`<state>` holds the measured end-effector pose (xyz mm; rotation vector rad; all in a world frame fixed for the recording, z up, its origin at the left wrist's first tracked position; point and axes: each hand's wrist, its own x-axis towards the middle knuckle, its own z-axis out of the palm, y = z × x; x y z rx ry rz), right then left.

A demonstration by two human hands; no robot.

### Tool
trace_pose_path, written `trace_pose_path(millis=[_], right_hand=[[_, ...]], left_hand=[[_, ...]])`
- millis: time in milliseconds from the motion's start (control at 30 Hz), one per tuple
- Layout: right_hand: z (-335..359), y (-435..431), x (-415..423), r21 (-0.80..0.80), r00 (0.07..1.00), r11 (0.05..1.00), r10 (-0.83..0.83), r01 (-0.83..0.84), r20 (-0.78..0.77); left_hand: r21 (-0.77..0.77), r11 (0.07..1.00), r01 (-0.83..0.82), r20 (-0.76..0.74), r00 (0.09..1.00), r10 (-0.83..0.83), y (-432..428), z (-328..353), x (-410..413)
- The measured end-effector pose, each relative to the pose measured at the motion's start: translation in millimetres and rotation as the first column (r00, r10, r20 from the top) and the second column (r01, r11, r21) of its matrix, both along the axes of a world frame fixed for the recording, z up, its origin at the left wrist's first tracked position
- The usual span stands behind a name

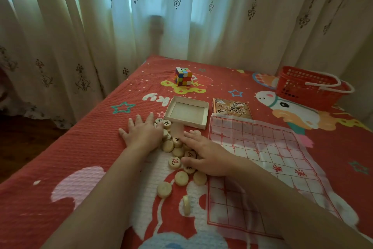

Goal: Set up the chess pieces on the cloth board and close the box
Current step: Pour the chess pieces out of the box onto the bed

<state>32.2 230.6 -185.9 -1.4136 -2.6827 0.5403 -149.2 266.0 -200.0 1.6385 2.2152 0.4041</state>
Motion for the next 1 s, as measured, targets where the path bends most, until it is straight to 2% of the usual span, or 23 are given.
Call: trace_pose_path(millis=[167,300,400,433,500,567,600,733,867,1000], right_hand=[[-3,-1,1,-0.001,0.999,0.999,0.035,-0.035,0.008],[0,4,-2,0.037,0.973,0.999,-0.023,0.033,-0.229],[1,13,-5,0.107,0.905,0.968,-0.171,0.229,-0.388],[1,17,-5,0.115,0.891,0.951,-0.222,0.288,-0.396],[-2,26,-2,0.124,0.893,0.929,-0.288,0.348,-0.345],[-3,33,0,0.11,0.906,0.931,-0.305,0.349,-0.294],[-2,35,1,0.098,0.911,0.935,-0.301,0.34,-0.281],[0,41,0,0.09,0.931,0.948,-0.278,0.306,-0.236],[1,45,-3,0.057,0.934,0.949,-0.292,0.309,-0.207],[-1,47,-6,0.016,0.88,0.931,-0.341,0.366,-0.33]], left_hand=[[-0.055,0.995,0.08,-0.036,0.996,-0.082,-6,0,-3],[-0.084,0.967,0.24,-0.005,0.97,-0.241,-14,3,-1],[-0.077,0.958,0.276,-0.002,0.961,-0.277,-20,5,-2],[-0.024,0.966,0.258,0.003,0.966,-0.258,-21,5,-3],[0.19,0.961,0.201,0.025,0.977,-0.21,-22,4,-5],[0.415,0.893,0.173,0.063,0.974,-0.217,-20,4,-5],[0.455,0.87,0.189,0.064,0.968,-0.244,-18,4,-3],[0.332,0.882,0.335,-0.078,0.941,-0.328,-14,2,4],[0.277,0.915,0.294,-0.108,0.956,-0.275,-11,2,6],[0.277,0.932,0.235,-0.132,0.97,-0.205,-7,4,8]])
